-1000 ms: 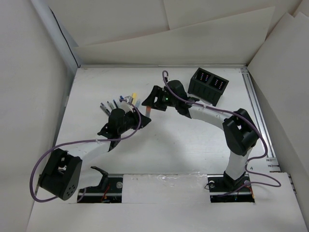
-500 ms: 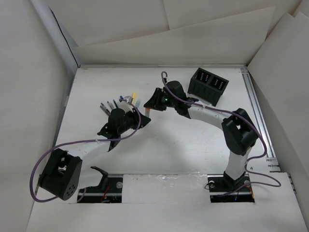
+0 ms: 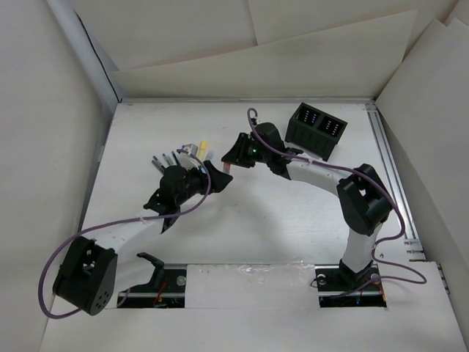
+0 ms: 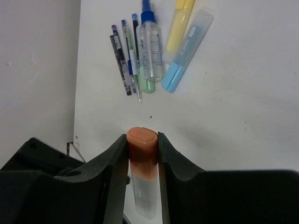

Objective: Sort the stationery into containers
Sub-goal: Place the pen in the storage box.

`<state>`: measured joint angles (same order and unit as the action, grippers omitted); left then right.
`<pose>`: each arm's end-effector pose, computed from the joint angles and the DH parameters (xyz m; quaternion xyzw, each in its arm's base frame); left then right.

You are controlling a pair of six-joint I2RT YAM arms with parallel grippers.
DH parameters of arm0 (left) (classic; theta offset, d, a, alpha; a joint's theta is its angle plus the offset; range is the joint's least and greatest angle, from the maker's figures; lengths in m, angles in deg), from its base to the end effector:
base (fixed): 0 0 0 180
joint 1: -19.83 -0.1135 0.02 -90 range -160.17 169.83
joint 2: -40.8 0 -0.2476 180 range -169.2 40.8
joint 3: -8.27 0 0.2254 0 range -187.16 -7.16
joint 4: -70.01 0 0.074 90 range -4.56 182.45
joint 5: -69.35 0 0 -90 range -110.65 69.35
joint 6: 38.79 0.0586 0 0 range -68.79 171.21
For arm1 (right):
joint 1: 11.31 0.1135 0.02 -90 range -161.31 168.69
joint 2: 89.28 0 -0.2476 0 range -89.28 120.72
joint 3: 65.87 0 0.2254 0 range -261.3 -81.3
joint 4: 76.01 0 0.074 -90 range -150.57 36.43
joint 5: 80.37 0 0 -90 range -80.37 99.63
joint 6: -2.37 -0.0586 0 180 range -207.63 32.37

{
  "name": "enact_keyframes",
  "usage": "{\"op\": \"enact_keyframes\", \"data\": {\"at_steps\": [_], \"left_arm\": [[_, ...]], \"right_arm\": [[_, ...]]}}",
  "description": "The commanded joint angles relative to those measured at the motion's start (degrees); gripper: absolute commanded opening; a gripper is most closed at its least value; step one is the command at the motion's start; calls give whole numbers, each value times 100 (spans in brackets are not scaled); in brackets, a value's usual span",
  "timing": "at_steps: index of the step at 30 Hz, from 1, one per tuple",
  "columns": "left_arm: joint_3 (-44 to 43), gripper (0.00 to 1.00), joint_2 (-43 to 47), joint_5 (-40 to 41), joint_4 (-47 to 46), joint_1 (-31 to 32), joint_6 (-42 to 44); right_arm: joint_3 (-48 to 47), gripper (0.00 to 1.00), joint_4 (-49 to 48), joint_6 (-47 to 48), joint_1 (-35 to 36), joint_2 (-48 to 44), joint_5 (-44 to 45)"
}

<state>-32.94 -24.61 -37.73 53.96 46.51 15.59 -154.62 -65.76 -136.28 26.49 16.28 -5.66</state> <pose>0.2168 -0.1282 0.2278 0.0387 0.7525 -0.4311 0.4964 0.3211 0.2687 0.2275 0.0108 0.8481 0.4370 0.2993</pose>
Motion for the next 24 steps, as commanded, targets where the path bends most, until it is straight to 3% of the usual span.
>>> {"op": "enact_keyframes", "data": {"at_steps": [1, 7, 11, 17, 24], "left_arm": [[126, 66, 493, 108, -253, 31, 46], [521, 67, 1581, 644, -78, 31, 46], [574, 67, 1628, 1224, 239, 31, -15], [381, 62, 996, 1216, 231, 31, -129], [329, 62, 793, 1277, 178, 31, -130]], "right_arm": [[2, 4, -281, 109, -177, -307, 219], [-59, 4, -281, 215, -817, -430, 535], [-384, 3, -27, 469, -1450, -694, 1061], [-1296, 3, 360, 978, -2118, -555, 3749], [-2308, 3, 580, 1497, -2584, 121, 5009]]}}
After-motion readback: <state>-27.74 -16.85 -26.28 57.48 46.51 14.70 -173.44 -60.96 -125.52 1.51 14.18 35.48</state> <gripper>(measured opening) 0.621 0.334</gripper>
